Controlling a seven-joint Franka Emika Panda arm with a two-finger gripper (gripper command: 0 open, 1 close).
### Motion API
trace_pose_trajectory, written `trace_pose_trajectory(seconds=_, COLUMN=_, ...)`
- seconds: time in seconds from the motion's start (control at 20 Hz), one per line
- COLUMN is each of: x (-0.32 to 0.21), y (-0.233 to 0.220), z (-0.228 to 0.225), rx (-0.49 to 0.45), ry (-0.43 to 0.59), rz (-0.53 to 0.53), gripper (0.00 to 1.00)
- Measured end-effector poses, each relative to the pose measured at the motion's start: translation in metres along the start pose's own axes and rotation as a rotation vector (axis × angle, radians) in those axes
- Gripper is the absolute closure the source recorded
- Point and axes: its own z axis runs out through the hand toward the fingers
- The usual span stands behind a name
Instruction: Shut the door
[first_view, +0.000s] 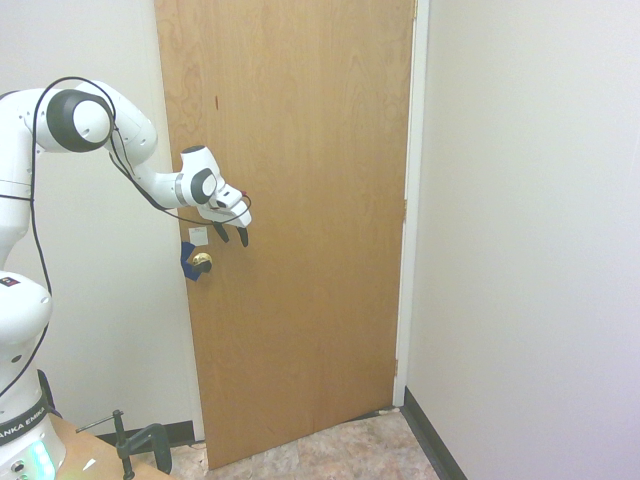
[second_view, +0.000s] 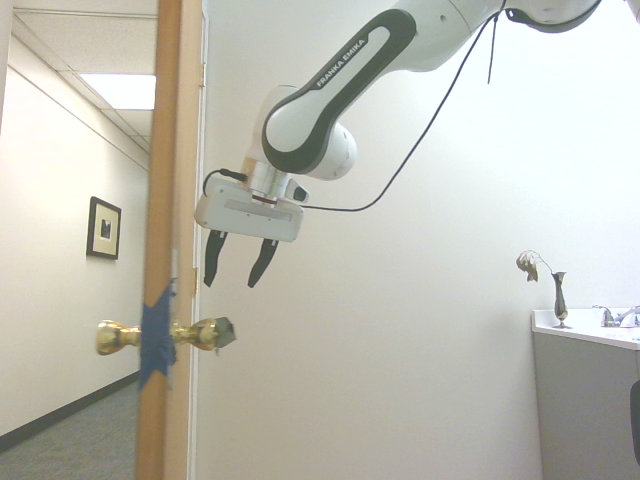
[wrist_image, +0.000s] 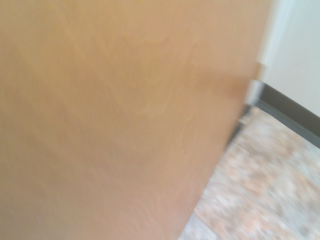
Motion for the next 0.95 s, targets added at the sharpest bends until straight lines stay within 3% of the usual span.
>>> trace_pose_trajectory(seconds=0.3, x=0.019, y=-0.054, z=0.028, rx=-0.016, ry=-0.011, rz=-0.065, gripper=0.00)
trace_pose_trajectory(seconds=0.55, x=-0.006, y=-0.096, z=0.003, rx=0.029, ry=-0.036, rz=-0.134, gripper=0.00)
trace_pose_trajectory(seconds=0.95, x=-0.010, y=-0.018, z=-0.075, rx=-0.155, ry=-0.096, rz=-0.128, gripper=0.00)
